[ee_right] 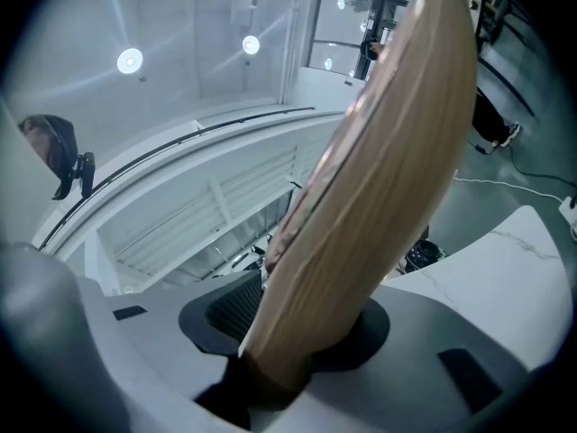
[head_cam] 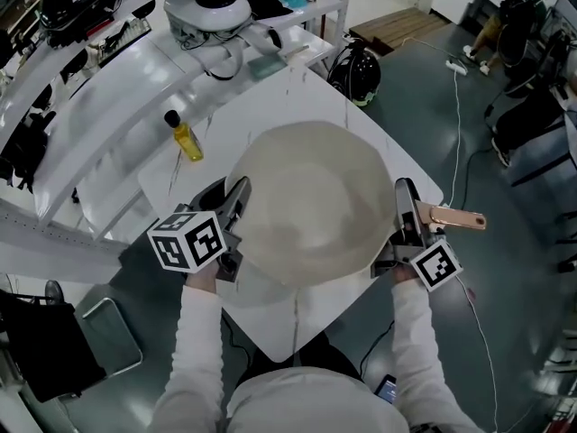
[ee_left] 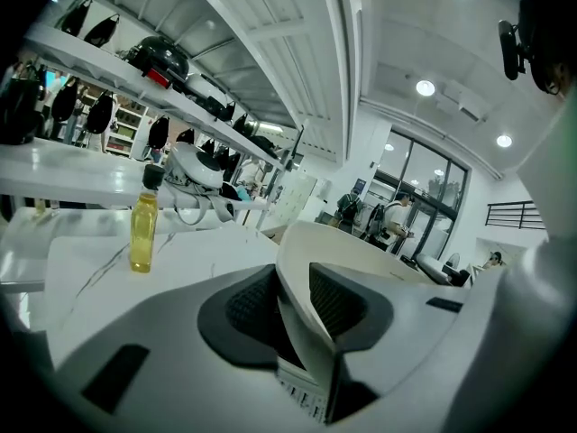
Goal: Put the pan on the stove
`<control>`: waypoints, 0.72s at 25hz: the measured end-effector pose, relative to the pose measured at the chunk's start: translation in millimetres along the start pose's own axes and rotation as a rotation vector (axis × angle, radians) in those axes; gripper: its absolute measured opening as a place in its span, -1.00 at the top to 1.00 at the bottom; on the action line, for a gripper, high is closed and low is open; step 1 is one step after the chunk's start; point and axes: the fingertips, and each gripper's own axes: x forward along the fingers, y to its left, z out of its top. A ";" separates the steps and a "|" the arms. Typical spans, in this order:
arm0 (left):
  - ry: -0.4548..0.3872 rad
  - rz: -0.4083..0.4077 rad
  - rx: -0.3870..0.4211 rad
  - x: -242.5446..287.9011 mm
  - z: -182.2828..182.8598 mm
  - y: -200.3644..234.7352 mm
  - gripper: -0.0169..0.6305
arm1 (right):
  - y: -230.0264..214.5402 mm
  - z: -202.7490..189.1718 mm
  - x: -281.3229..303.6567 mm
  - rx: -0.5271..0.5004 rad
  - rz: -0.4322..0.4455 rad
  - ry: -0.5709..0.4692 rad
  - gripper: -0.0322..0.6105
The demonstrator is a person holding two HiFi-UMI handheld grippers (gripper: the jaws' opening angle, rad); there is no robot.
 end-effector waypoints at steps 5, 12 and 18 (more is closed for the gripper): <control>0.000 0.019 -0.006 16.1 5.0 10.6 0.58 | -10.7 -1.4 24.1 0.004 0.009 0.019 0.35; -0.003 0.026 -0.001 33.6 13.5 20.6 0.58 | -23.4 -2.1 44.6 0.013 0.014 0.019 0.36; 0.008 0.027 0.006 44.8 15.2 27.4 0.58 | -34.1 -8.2 53.0 0.035 0.001 0.016 0.36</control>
